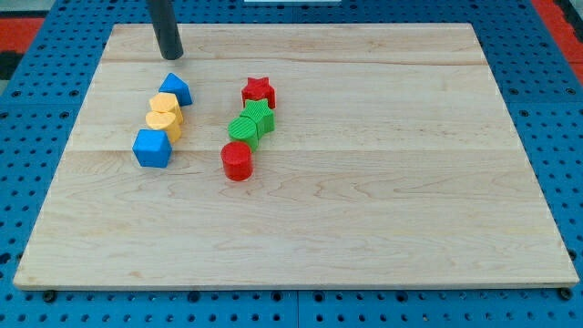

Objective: Slide blue triangle towards center

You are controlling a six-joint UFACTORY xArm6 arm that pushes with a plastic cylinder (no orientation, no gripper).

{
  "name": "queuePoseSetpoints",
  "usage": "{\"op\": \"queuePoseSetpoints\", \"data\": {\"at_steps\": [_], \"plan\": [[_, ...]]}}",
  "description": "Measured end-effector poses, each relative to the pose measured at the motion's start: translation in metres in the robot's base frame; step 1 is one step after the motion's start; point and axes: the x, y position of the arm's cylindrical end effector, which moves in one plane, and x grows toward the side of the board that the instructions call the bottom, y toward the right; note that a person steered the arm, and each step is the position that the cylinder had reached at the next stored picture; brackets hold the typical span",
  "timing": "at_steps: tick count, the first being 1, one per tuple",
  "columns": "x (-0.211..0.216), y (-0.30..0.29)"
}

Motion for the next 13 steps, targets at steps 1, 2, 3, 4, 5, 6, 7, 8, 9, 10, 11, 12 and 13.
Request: {"op": "queuePoseSetpoints", "data": {"at_steps": [1, 2, 3, 4, 5, 6, 7, 8, 9, 10, 11, 12, 13], "plan": [[0.022, -0.024], [0.058, -0.043], [0.094, -0.029], [0.109, 0.007], [0.099, 0.008], [0.083, 0.009], [0.075, 0.057], [0.069, 0.098], [0.05, 0.097], [0.033, 0.103], [0.018, 0.091], [0.016, 0.101], [0.013, 0.118]]}}
